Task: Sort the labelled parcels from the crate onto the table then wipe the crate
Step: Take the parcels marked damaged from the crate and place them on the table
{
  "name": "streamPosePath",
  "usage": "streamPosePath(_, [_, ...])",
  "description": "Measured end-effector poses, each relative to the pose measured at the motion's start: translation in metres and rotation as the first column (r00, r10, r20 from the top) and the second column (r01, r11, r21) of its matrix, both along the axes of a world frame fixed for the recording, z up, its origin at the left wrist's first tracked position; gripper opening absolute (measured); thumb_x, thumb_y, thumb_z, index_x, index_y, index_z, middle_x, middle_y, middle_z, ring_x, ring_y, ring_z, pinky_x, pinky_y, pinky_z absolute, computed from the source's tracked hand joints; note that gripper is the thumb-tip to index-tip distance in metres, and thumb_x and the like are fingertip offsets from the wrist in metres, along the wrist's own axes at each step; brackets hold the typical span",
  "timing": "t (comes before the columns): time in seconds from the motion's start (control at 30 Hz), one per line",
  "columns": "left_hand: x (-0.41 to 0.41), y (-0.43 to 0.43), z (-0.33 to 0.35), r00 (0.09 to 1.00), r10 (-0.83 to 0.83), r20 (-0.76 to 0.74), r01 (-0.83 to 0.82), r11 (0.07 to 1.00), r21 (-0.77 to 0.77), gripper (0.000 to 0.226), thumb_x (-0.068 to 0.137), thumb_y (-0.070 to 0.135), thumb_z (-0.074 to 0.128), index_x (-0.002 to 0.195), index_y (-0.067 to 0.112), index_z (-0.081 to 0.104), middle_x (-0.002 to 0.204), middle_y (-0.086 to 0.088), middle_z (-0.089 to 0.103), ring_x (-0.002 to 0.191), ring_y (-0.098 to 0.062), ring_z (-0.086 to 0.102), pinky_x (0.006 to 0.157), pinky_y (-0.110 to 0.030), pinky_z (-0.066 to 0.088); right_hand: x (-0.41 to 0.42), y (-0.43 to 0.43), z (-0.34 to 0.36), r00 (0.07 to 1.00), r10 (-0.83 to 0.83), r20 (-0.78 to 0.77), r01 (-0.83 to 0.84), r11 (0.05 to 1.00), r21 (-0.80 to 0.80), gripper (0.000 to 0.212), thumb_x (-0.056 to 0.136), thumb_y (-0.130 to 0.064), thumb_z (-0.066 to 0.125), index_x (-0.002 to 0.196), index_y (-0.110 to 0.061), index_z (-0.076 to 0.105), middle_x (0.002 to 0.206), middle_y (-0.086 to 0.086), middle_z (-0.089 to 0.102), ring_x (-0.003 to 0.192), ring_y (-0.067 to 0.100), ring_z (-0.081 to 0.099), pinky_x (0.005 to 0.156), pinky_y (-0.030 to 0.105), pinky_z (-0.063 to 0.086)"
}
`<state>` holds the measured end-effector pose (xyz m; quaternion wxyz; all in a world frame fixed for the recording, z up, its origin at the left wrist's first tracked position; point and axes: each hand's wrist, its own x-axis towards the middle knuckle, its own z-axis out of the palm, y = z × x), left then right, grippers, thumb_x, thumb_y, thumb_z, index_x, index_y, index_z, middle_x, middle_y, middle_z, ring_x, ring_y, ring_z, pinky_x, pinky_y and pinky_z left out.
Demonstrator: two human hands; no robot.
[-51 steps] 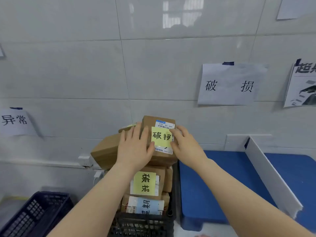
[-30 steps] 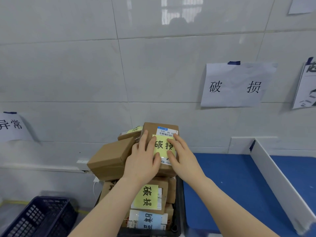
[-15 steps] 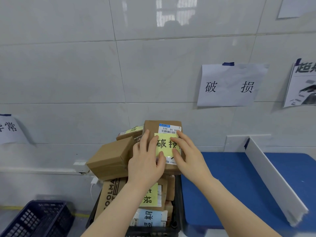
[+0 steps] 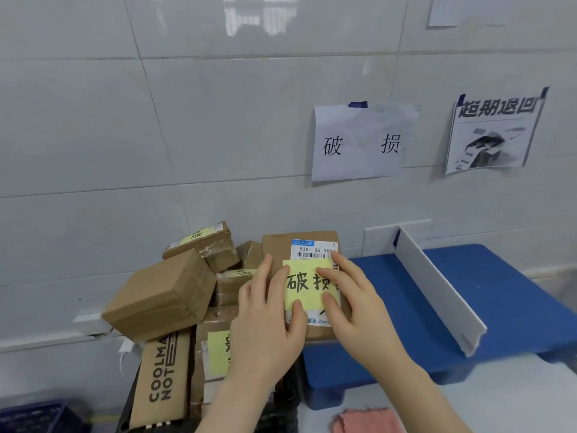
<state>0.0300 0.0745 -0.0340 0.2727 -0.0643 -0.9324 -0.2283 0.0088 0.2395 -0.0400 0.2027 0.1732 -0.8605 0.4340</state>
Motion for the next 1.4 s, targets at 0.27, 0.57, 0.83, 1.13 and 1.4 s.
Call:
streamPosePath(0.27, [0.02,0.025,0.012,0.993,-0.122,-0.001,0.122,0.992,0.01,0.054,0.084,0.047,0.033,0.135,0.033,0.038,0.152,0.015,0.026,0.123,-0.007,0.036,0.055,-0.004,0.028,0.038,0.026,0.005,0.995,-0.102,-0.004,0.102,0.992,-0.078,0.037,0.091,-0.041,0.044,0.127,-0.04,0.054,0.149,-0.029,0.03,0.136,0.005,0.035,0.1,0.038,0.047])
streamPosePath(0.57, [0.032,0.106,0.025,0.972,-0.234,-0.016,0.234,0.972,0.003,0.058,0.08,0.049,0.035,0.138,0.04,0.032,0.153,0.024,0.018,0.13,-0.005,0.032,0.053,-0.005,0.031,0.06,0.111,0.015,0.988,-0.156,0.016,0.156,0.975,-0.158,0.037,0.091,-0.041,0.047,0.127,-0.04,0.055,0.147,-0.03,0.031,0.137,0.009,0.035,0.091,0.041,0.053])
streamPosePath(0.83, [0.04,0.232,0.028,0.972,-0.228,0.046,0.224,0.971,0.079,0.054,0.075,0.042,0.041,0.128,0.036,0.046,0.147,0.02,0.036,0.113,-0.005,0.043,0.047,-0.004,0.025,0.07,0.233,0.016,0.983,-0.181,-0.034,0.177,0.979,-0.098,0.039,0.088,-0.047,0.044,0.124,-0.042,0.057,0.147,-0.034,0.029,0.134,0.001,0.036,0.102,0.017,0.037])
streamPosePath(1.13, [0.031,0.324,0.024,0.971,-0.211,0.109,0.202,0.975,0.091,0.054,0.071,0.042,0.042,0.125,0.037,0.048,0.144,0.019,0.041,0.109,-0.008,0.048,0.042,-0.006,0.027,0.062,0.324,0.009,0.985,-0.169,0.029,0.172,0.979,-0.113,0.04,0.083,-0.052,0.044,0.12,-0.047,0.058,0.146,-0.034,0.03,0.136,0.003,0.033,0.098,0.033,0.047])
streamPosePath(1.4, [0.012,0.325,0.023,0.984,-0.15,0.1,0.144,0.987,0.073,0.053,0.071,0.042,0.043,0.124,0.036,0.051,0.144,0.019,0.043,0.109,-0.008,0.051,0.042,-0.005,0.024,0.036,0.326,0.007,0.992,-0.121,0.021,0.122,0.988,-0.098,0.034,0.086,-0.046,0.05,0.119,-0.048,0.058,0.147,-0.032,0.03,0.136,0.002,0.033,0.096,0.026,0.047])
